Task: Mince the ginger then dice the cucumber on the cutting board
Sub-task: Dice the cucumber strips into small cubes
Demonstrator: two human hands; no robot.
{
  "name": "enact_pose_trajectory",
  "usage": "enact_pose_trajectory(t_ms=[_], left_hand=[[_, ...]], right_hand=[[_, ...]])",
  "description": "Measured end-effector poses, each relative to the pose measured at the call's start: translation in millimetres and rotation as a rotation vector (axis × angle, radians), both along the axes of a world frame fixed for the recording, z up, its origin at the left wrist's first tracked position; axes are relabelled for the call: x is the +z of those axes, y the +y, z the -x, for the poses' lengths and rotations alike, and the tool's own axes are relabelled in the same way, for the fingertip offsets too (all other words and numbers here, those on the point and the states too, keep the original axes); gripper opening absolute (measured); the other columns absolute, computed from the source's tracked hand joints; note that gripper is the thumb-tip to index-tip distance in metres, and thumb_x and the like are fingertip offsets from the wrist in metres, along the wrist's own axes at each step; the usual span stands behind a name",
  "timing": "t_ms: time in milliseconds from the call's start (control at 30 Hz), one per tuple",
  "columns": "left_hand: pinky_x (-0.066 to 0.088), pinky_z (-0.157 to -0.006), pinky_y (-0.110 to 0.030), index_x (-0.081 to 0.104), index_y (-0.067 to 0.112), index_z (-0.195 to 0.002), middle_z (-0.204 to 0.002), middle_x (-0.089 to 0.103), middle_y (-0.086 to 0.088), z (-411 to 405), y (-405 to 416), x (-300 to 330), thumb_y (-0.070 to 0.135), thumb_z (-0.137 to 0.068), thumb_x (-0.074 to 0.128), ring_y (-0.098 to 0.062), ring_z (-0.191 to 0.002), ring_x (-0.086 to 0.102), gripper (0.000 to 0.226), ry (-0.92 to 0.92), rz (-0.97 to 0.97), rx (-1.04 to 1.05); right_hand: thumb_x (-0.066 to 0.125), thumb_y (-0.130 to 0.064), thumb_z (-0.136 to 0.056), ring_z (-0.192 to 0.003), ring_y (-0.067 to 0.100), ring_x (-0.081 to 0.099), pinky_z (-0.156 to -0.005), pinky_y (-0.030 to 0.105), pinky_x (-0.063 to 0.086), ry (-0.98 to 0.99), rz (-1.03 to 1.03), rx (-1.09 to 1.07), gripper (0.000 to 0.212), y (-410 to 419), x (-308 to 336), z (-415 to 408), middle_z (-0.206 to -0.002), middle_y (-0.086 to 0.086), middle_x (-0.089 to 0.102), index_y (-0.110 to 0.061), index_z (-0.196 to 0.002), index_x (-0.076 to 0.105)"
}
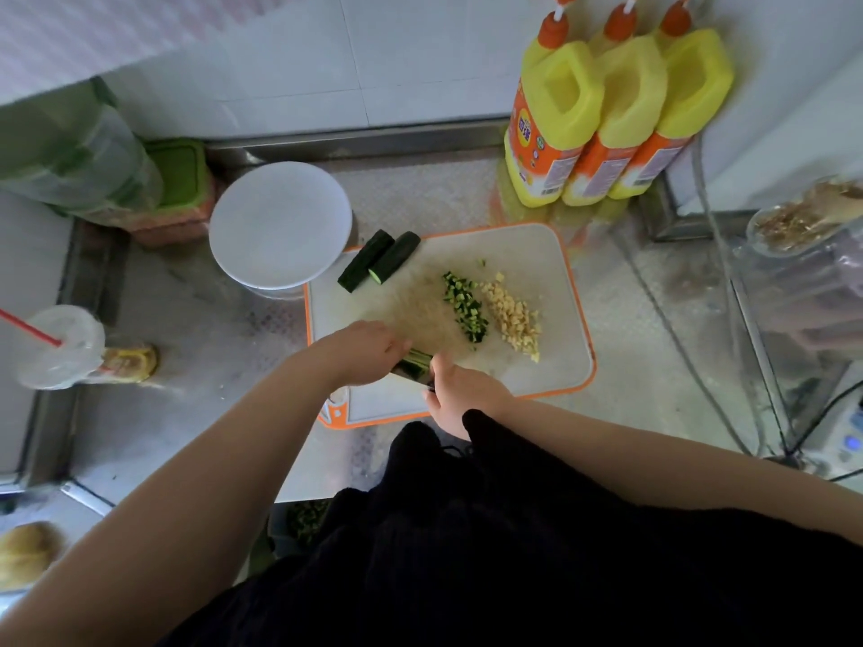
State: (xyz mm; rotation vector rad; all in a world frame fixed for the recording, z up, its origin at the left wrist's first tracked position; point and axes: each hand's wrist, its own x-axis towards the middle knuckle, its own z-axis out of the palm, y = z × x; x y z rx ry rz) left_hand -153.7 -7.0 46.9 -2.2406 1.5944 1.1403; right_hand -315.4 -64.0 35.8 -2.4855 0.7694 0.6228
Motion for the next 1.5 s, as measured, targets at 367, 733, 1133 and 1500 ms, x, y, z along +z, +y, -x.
enact_pose_trajectory(t_ms=[367, 733, 1133, 1500], left_hand=[[0.039, -0.087, -0.035, 0.055, 0.011, -0.101, -0.099, 0.057, -0.011, -1.5, -17.9, -1.3, 0.038, -0.107, 0.02, -0.028, -0.098, 0.054, 0.045, 0.033, -0.119, -0.022], [0.043, -0.076, -0.036, 0.058, 0.009, -0.09, -0.092, 0.054, -0.003, -8.9, -20.1, 20.3, 0.023, -0.1, 0.046, -0.022, -0.088, 0.053, 0.021, -0.089, 0.701, 0.284], [0.037, -0.109, -0.044, 0.055, 0.012, -0.131, -0.132, 0.055, -0.008, -9.6, 24.5, -61.0, 0.032, -0.074, 0.07, -0.032, -0.122, 0.051, 0.062, -0.245, 0.427, -0.284], [0.051, -0.082, -0.041, 0.062, 0.009, -0.112, -0.109, 0.057, -0.008, -2.1, 15.3, -66.2, 0.031, -0.083, 0.066, -0.03, -0.098, 0.055, 0.037, -0.207, 0.421, -0.08]], right_hand=[[0.033, -0.028, -0.102, -0.061, 0.026, 0.04, -0.045, 0.03, 0.021, -0.039, -0.007, 0.009, 0.046, 0.7, 11.3, 1.8, -0.106, 0.017, 0.061, 0.002, -0.136, 0.025], [0.042, -0.031, -0.098, -0.052, 0.021, 0.043, -0.049, 0.032, 0.031, -0.1, -0.076, -0.093, 0.031, -9.3, 11.2, 7.8, -0.066, 0.003, 0.05, -0.005, -0.115, 0.035], [0.046, -0.032, -0.095, -0.06, 0.018, 0.044, -0.055, 0.031, 0.032, -0.235, -0.357, -0.595, 0.026, -50.5, 7.1, 25.3, -0.073, 0.004, 0.048, -0.006, -0.099, 0.046], [0.046, -0.028, -0.095, -0.059, 0.015, 0.043, -0.054, 0.029, 0.031, -0.26, -0.407, -0.671, 0.023, -57.1, 3.7, 31.8, -0.072, 0.001, 0.048, -0.006, -0.101, 0.047]])
